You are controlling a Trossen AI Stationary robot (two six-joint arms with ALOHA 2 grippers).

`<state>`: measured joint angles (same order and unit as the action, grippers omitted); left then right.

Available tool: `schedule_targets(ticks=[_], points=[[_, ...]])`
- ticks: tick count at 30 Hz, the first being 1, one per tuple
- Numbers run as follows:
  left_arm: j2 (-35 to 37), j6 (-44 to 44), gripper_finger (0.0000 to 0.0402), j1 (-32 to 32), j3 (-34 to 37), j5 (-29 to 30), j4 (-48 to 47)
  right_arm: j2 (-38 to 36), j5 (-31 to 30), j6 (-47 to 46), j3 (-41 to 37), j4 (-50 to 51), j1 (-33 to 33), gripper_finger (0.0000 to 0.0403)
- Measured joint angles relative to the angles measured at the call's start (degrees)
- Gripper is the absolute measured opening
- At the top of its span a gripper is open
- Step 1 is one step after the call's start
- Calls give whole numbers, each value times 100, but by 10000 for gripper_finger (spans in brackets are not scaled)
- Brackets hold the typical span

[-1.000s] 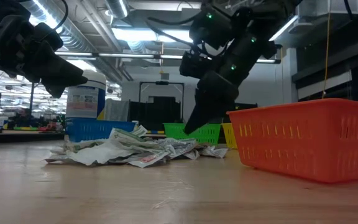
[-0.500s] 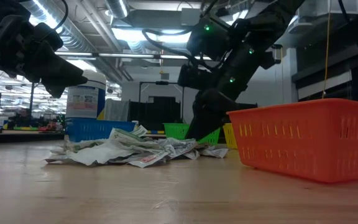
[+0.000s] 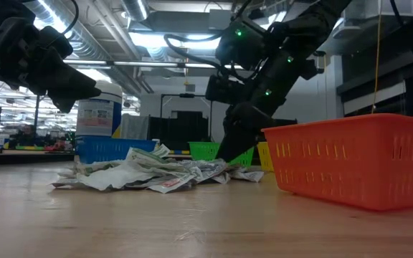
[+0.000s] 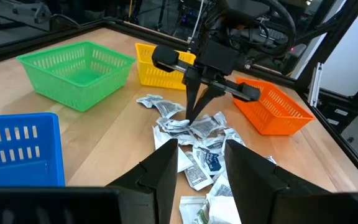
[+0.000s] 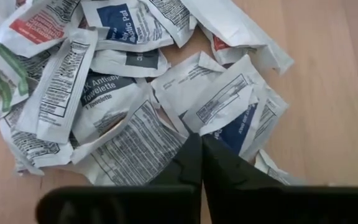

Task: Pick & Place First Aid Supplies
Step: Put the white alcohol pad into the blue bin

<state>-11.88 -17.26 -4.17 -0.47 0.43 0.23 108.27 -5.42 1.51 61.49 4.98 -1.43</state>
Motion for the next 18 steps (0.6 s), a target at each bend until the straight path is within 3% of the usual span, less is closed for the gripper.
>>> schedule_targets(ticks=[10, 18], points=[[0, 0, 127, -1, 0, 0, 0, 0, 3, -89, 396, 281, 9, 7], [-1, 0, 127, 0, 0, 0, 0, 0, 5, 568, 1009, 456, 106, 5]])
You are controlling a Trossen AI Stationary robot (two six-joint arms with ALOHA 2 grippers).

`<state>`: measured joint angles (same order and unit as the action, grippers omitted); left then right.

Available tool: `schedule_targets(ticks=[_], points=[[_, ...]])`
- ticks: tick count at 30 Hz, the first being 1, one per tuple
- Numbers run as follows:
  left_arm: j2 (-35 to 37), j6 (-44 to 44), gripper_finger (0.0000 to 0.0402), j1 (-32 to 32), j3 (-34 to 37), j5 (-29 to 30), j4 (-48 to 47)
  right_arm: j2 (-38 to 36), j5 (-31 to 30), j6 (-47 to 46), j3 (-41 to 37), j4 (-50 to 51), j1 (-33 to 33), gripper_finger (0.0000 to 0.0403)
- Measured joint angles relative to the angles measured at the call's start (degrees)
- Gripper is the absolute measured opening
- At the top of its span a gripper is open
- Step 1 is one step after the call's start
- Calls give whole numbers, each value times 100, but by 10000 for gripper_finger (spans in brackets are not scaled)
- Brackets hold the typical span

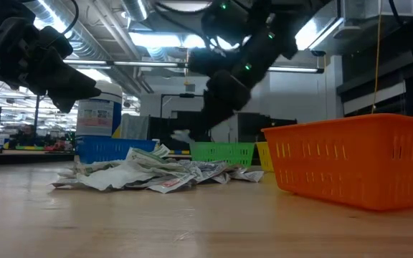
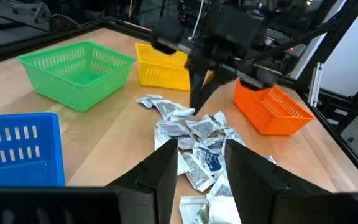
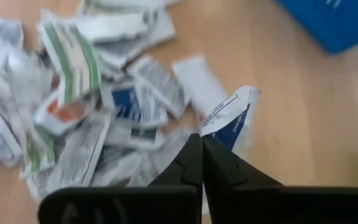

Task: Pick & Place First Aid Supplies
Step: Put the white alcohol pad into the blue bin

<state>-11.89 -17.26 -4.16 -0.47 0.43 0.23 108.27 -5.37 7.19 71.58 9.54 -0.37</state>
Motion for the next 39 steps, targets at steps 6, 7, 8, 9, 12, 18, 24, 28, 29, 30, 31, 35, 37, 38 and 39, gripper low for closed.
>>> schedule_targets(ticks=[6, 7, 8, 9, 12, 18, 24, 28, 29, 30, 31, 35, 37, 38, 39], points=[[-1, 0, 127, -2, -1, 0, 0, 0, -4, 597, 445, -32, 182, 3], [1, 0, 127, 0, -1, 0, 0, 0, 1, 684, 536, -43, 220, 3], [0, 0, 127, 0, -1, 0, 0, 0, 24, 775, 619, -62, 261, 4], [-1, 0, 127, -2, 0, 0, 0, 0, 70, 858, 681, -121, 311, 4], [-1, 0, 127, -2, -2, 0, 0, 0, 104, 996, 794, -442, 464, 4], [1, 0, 127, 0, 0, 0, 0, 142, 262, 1207, 1195, -849, 840, 4], [0, 0, 127, 0, 0, 1, 0, 695, 515, 1458, 2070, -717, 1039, 4], [1, 0, 127, 0, -1, 1, 0, 1000, 685, 1471, 2504, -502, 1143, 4], [1, 0, 127, -1, 0, 5, 0, 1072, 759, 1477, 2586, -487, 1174, 4], [0, 0, 127, -1, -1, 6, 0, 1139, 816, 1490, 2652, -461, 1201, 4], [0, 0, 127, 0, -1, 4, 0, 1200, 855, 1495, 2700, -446, 1223, 4], [1, 0, 127, 0, 0, 4, 0, 1480, 1163, 1469, 2862, -517, 1313, 4], [-1, 0, 127, 0, 0, 4, 0, 1599, 1387, 1446, 2879, -594, 1347, 4], [-1, 0, 127, 0, 0, 4, 0, 1649, 1464, 1445, 2880, -617, 1356, 4], [1, 0, 127, 0, 0, 4, 0, 1707, 1501, 1444, 2880, -669, 1358, 4]])
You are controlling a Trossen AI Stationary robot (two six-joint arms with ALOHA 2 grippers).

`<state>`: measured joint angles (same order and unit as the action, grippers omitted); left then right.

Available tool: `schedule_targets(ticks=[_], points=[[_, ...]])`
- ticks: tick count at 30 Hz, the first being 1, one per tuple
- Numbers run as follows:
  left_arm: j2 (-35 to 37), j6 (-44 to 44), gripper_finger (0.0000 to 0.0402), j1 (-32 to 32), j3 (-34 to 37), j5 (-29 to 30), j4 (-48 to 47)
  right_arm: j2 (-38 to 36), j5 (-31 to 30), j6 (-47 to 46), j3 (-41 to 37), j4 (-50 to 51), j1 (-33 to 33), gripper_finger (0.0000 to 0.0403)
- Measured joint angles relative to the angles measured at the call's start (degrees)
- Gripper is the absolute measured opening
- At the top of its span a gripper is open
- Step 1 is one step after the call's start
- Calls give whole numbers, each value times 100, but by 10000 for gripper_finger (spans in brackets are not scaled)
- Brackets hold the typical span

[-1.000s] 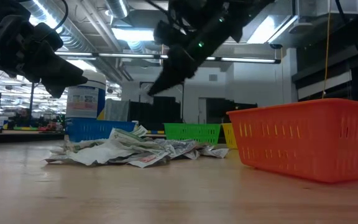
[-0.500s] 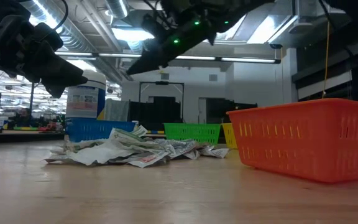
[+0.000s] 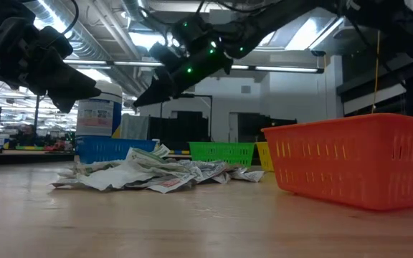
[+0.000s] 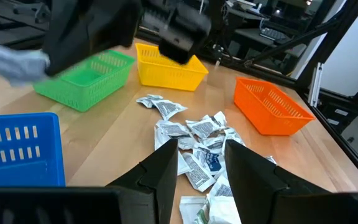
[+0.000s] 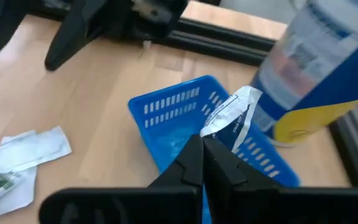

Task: Pick & Place First Aid Supplies
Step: Put the white alcohol pad into the blue bin

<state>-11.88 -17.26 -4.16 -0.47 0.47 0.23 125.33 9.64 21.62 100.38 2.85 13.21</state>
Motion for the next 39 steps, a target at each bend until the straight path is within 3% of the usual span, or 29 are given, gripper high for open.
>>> schedule_targets(ticks=[8, 17, 23, 28, 39], points=[[0, 0, 127, -2, 0, -2, 0, 110, 3, -2, 0, -100, 0, 29], [0, 0, 127, -2, 0, -2, 0, 110, -1, -198, 1, 36, 2, 126], [0, 0, 127, -2, 0, -2, 0, -18, 0, -674, 2, 691, 7, 175], [-2, 0, 127, -1, -2, -3, 0, -263, 1, -933, 2, 1171, 7, 173], [-2, 0, 127, 0, 0, -3, 0, -727, -271, -1525, -20, 2069, -227, 116]])
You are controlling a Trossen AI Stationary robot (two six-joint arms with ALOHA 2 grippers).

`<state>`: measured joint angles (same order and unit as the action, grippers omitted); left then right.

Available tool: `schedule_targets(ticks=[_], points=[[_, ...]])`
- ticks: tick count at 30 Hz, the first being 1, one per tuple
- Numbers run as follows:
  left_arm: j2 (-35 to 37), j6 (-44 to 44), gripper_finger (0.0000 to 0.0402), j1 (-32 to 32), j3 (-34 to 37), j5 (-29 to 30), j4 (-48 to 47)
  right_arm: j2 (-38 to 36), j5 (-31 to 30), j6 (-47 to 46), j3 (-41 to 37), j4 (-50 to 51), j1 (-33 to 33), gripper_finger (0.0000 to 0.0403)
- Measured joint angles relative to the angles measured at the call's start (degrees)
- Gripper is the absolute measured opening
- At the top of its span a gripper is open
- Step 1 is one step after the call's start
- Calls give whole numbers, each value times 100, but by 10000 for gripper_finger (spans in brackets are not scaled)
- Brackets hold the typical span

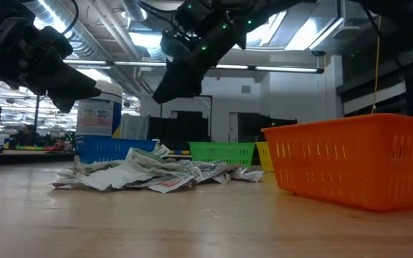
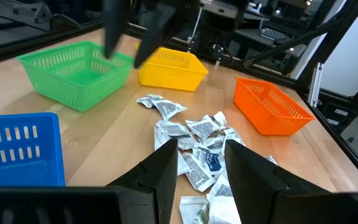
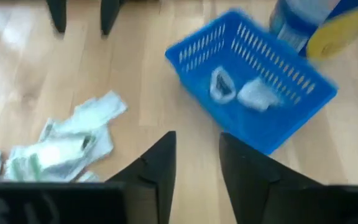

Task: Pick & Place First Aid Supplies
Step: Put the white alcohol pad into the blue bin

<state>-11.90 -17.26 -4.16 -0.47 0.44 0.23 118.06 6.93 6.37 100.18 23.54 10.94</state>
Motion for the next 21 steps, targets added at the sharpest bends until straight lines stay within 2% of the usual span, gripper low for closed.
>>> schedule_targets(ticks=[17, 21], points=[[1, 0, 127, 0, 0, 1, 2, -94, -27, -66, -34, 1587, -609, 52], [1, 0, 127, -1, 0, 1, 2, -182, 147, -26, -501, 1532, -643, 42]])
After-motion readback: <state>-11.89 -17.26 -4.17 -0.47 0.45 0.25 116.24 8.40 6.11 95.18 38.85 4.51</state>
